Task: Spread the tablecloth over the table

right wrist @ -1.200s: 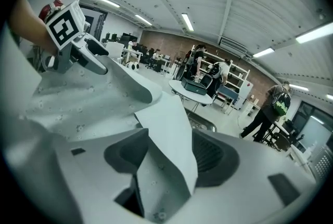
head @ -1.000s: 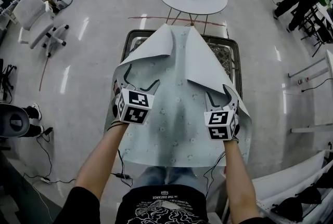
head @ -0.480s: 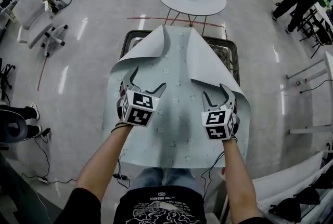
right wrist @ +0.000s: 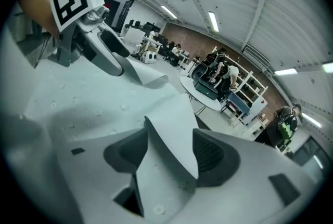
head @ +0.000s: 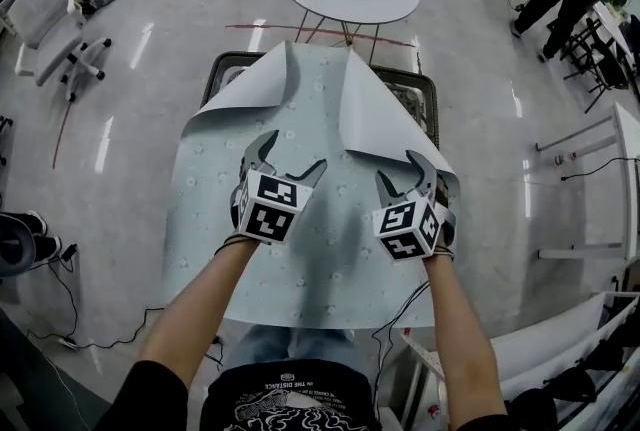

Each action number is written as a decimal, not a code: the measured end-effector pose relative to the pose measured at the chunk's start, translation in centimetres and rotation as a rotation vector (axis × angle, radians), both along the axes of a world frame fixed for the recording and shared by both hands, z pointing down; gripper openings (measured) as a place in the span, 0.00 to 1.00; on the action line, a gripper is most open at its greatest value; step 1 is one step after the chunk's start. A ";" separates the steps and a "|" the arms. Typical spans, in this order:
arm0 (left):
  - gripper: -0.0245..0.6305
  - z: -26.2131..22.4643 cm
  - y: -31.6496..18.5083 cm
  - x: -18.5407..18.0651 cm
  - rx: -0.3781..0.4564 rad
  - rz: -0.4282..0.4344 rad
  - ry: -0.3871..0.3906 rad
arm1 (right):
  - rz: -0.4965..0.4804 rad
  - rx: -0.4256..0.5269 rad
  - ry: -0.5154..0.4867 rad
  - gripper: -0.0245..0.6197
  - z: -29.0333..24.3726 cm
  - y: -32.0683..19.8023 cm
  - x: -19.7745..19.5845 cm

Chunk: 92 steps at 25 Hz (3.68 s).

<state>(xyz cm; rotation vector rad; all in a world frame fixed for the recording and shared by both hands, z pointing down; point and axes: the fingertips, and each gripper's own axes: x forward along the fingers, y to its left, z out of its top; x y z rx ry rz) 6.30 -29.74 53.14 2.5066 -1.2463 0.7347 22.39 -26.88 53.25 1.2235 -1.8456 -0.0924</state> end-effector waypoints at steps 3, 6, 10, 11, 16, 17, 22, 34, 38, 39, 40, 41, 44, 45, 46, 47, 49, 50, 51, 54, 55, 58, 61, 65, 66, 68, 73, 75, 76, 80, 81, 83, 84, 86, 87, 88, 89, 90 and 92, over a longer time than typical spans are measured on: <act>0.64 0.5 -0.4 1.8 -0.023 0.001 0.033 | -0.057 -0.017 0.061 0.46 0.9 -1.1 1.1; 0.60 0.4 -0.9 3.3 -0.041 0.009 0.049 | -0.107 -0.032 0.109 0.46 1.9 -2.2 1.9; 0.59 0.3 -1.5 5.1 -0.052 0.005 0.068 | -0.157 -0.056 0.145 0.46 3.8 -3.3 2.9; 0.59 0.5 -1.6 5.6 -0.055 0.004 0.067 | -0.170 -0.063 0.153 0.46 4.3 -3.5 3.1; 0.58 1.4 -2.0 7.3 -0.078 -0.002 0.062 | -0.254 -0.088 0.252 0.46 7.3 -4.1 4.7; 0.58 1.5 -2.1 7.5 -0.082 -0.003 0.058 | -0.270 -0.087 0.279 0.46 7.8 -4.2 5.1; 0.58 1.5 -2.7 8.4 -0.093 -0.013 0.045 | -0.348 -0.053 0.381 0.46 8.9 -5.1 6.3; 0.58 1.8 -3.8 10.0 -0.099 -0.014 0.013 | -0.345 0.040 0.337 0.35 8.9 -6.6 6.8; 0.58 1.4 -4.0 10.8 -0.093 -0.004 0.002 | -0.271 0.067 0.177 0.22 7.0 -7.3 7.0; 0.58 1.4 -4.2 11.0 -0.092 -0.002 0.000 | -0.248 0.073 0.136 0.18 6.4 -7.5 7.2; 0.57 1.3 -4.2 11.2 -0.091 0.000 -0.001 | -0.225 0.077 0.097 0.16 5.9 -7.8 7.4; 0.57 1.3 -4.3 11.5 -0.090 0.002 -0.002 | -0.201 0.081 0.060 0.14 5.4 -8.1 7.7; 0.57 1.0 -4.7 12.3 -0.086 0.004 0.000 | -0.109 0.097 -0.045 0.10 4.0 -9.4 9.2; 0.57 0.8 -4.9 12.6 -0.086 0.002 0.006 | -0.069 0.101 -0.082 0.09 3.6 -9.9 9.9; 0.57 0.7 -5.1 12.9 -0.087 0.000 0.015 | -0.027 0.105 -0.121 0.08 3.2 -10.4 10.6; 0.56 0.5 -5.4 13.2 -0.085 -0.001 0.023 | 0.015 0.107 -0.157 0.07 2.8 -10.9 11.3; 0.56 0.2 -6.0 13.9 -0.076 0.004 0.032 | 0.089 0.112 -0.213 0.06 2.5 -11.9 12.6; 0.56 0.0 -6.2 14.2 -0.070 0.008 0.034 | 0.119 0.114 -0.233 0.05 2.4 -12.4 13.2; 0.56 -0.2 -6.4 14.6 -0.064 0.012 0.037 | 0.146 0.114 -0.250 0.05 2.4 -12.7 13.8; 0.55 -0.7 -7.0 15.4 -0.054 0.017 0.048 | 0.216 0.115 -0.299 0.05 2.8 -13.6 15.5; 0.55 -0.8 -7.1 15.6 -0.053 0.019 0.051 | 0.238 0.116 -0.316 0.05 3.1 -13.9 16.0; 0.55 -0.6 -7.6 16.1 -0.056 0.025 0.053 | 0.311 0.123 -0.355 0.05 3.8 -14.9 17.4; 0.55 -0.1 -8.0 16.2 -0.064 0.026 0.046 | 0.370 0.123 -0.354 0.05 4.7 -15.8 18.7; 0.55 0.5 -8.8 16.4 -0.071 0.023 0.035 | 0.427 0.117 -0.336 0.05 6.0 -16.6 20.4; 0.55 0.6 -9.0 16.4 -0.072 0.020 0.033 | 0.439 0.116 -0.330 0.05 6.3 -16.7 20.8; 0.55 0.8 -9.2 16.4 -0.077 0.017 0.032 | 0.458 0.113 -0.315 0.05 6.9 -17.0 21.4; 0.55 1.4 -9.7 16.1 -0.086 0.013 0.027 | 0.489 0.097 -0.294 0.05 8.1 -17.6 22.3; 0.55 1.6 -9.9 15.8 -0.084 0.009 0.025 | 0.475 0.080 -0.298 0.14 8.5 -17.8 22.1; 0.55 1.5 -10.0 15.7 -0.081 0.006 0.025 | 0.468 0.069 -0.300 0.19 8.6 -17.8 22.0; 0.55 1.3 -9.6 15.3 -0.084 0.006 0.023 | 0.461 0.054 -0.282 0.24 8.3 -17.2 21.9; 0.55 1.1 -9.5 15.2 -0.084 0.005 0.022 | 0.459 0.057 -0.276 0.24 8.1 -17.1 21.9; 0.55 0.7 -9.4 14.7 -0.075 -0.002 0.019 | 0.455 0.065 -0.270 0.24 7.3 -16.7 21.7; 0.55 0.5 -9.3 14.4 -0.069 -0.004 0.018 | 0.452 0.071 -0.271 0.24 6.9 -16.5 21.5; 0.55 -0.1 -9.0 14.0 -0.061 -0.005 0.018 | 0.444 0.082 -0.281 0.24 5.9 -16.1 20.8; 0.55 -0.4 -8.8 13.8 -0.058 -0.004 0.017 | 0.439 0.087 -0.288 0.24 5.4 -15.9 20.3; 0.55 -0.7 -8.6 13.5 -0.052 -0.005 0.015 | 0.433 0.091 -0.295 0.24 4.8 -15.6 19.8; 0.55 -1.1 -8.5 13.2 -0.045 -0.006 0.012 | 0.426 0.097 -0.302 0.24 4.3 -15.3 19.3; 0.55 -1.5 -8.4 12.8 -0.035 -0.008 0.010 | 0.419 0.103 -0.307 0.24 3.7 -15.0 18.8; 0.55 -2.3 -8.3 11.7 -0.017 -0.013 0.006 | 0.406 0.113 -0.323 0.24 2.6 -14.4 17.5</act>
